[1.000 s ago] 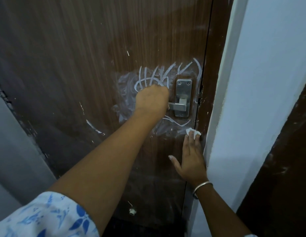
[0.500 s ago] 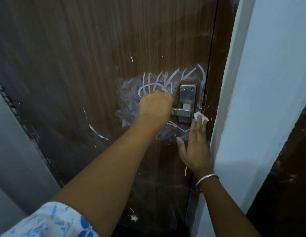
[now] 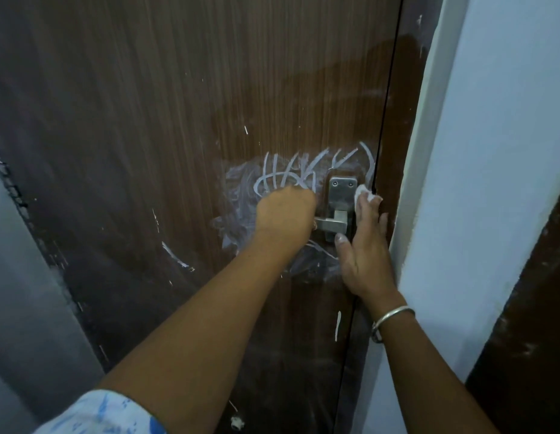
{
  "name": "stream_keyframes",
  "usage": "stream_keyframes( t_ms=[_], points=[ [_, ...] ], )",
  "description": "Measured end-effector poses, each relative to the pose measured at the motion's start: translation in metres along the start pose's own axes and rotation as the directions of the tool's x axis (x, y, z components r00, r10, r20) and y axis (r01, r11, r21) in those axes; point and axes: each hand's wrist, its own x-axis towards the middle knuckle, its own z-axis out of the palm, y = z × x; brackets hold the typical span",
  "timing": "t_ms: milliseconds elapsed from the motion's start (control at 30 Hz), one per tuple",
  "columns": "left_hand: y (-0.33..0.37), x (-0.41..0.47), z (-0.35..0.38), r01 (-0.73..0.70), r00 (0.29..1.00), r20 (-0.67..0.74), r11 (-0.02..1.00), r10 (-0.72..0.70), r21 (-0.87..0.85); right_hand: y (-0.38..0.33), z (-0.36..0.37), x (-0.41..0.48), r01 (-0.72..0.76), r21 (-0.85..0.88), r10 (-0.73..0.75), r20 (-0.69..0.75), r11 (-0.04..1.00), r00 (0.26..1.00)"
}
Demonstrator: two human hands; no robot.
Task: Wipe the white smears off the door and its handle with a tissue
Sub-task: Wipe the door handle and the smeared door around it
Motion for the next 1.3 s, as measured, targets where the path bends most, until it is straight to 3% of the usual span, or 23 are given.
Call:
stream_keyframes(
  t_ms=[167,400,567,667,800,1000,1067,1167,1300],
  points=[
    [-0.001,-0.001,0.002,0.004,0.999,-0.036,1.000,-0.005,-0.021,-0.019,-0.020,0.048,0.045,-0.035,-0.046,-0.040,0.998,0.998],
    [-0.001,-0.005,0.007,-0.023,0.999,-0.030,1.000,0.024,0.008,-0.013,-0.022,0.033,0.054,-0.191,-0.042,0.064,0.980,0.997],
    [-0.002,-0.002,0.002,-0.105,0.994,0.040,0.991,0.103,0.076,-0.034,-0.023,0.062,0.005,-0.305,-0.007,-0.005,0.952,1.000],
    [-0.011,0.002,-0.004,-0.158,0.981,0.117,0.987,0.155,0.013,-0.048,-0.017,0.066,0.077,-0.378,-0.054,0.071,0.923,0.996],
    [-0.030,0.004,-0.012,-0.114,0.967,0.208,0.979,0.148,-0.166,-0.044,-0.023,0.061,0.184,-0.504,-0.104,0.182,0.844,0.978],
    [-0.065,-0.004,-0.014,-0.116,0.980,0.136,0.975,0.143,-0.191,-0.051,-0.016,0.056,0.001,-0.546,0.041,0.065,0.838,0.997],
    [-0.073,-0.006,-0.016,-0.102,0.985,0.116,0.978,0.124,-0.183,-0.060,-0.005,0.057,0.090,-0.551,-0.002,0.158,0.830,0.987],
    [-0.081,-0.008,-0.021,-0.092,0.989,0.095,0.978,0.111,-0.187,-0.064,0.002,0.056,0.265,-0.625,-0.089,0.299,0.734,0.950],
    [-0.088,-0.011,-0.030,-0.128,0.988,0.062,0.979,0.139,-0.157,-0.066,-0.003,0.055,0.046,-0.715,0.004,0.069,0.698,0.998]
  ],
)
